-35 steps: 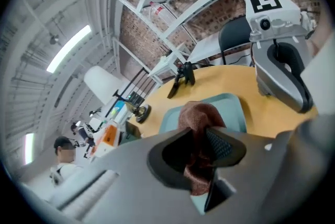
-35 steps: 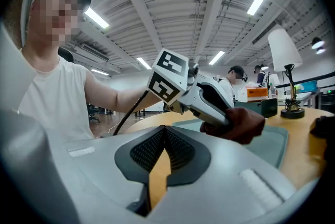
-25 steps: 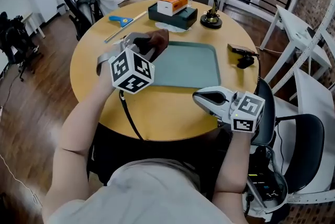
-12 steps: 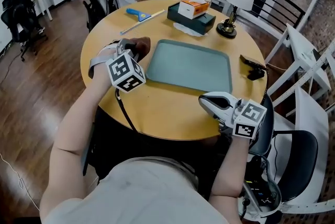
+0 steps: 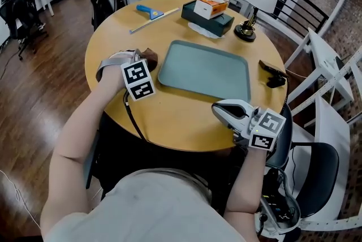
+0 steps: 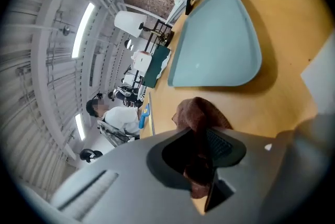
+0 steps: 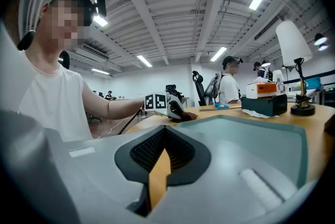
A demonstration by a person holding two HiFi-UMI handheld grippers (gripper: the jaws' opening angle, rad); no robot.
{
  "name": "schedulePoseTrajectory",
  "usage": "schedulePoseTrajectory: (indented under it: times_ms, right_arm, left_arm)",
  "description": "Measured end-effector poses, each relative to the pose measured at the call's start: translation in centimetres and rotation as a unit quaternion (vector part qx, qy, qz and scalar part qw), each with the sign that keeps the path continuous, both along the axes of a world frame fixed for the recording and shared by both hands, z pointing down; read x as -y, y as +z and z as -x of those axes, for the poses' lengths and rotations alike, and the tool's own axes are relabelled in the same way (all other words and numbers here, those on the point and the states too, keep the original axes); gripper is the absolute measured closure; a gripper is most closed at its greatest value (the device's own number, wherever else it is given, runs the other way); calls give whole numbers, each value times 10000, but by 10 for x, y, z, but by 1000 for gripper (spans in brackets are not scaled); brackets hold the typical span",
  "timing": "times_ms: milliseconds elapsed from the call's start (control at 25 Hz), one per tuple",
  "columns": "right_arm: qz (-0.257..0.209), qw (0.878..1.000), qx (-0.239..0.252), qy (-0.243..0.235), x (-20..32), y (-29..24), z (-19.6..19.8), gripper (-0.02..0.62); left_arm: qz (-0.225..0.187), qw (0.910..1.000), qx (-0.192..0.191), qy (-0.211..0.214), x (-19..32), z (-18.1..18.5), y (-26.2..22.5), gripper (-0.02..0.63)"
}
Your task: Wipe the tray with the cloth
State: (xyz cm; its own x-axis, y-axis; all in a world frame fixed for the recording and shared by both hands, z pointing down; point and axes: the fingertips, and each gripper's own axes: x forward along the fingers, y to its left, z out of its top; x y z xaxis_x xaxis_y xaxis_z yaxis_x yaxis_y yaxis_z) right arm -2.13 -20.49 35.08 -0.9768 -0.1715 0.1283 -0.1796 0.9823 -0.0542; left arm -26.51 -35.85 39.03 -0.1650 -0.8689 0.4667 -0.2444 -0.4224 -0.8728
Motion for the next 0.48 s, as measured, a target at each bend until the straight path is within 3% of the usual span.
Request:
schedulePoseTrajectory:
  times_ms: [240, 400, 480]
  right_arm:
    - [24, 10000, -4, 22, 0, 2, -1, 594]
    - [25, 10000, -6, -38, 0, 2, 1, 594]
    - [28, 10000, -8, -41, 1, 3, 1, 594]
  left_arm:
    - [-334, 9992, -94, 185, 3, 0, -4, 495]
    - [-520, 9981, -335, -29, -2, 10, -19, 394]
    - [-648, 9960, -607, -59, -9, 10, -32, 374]
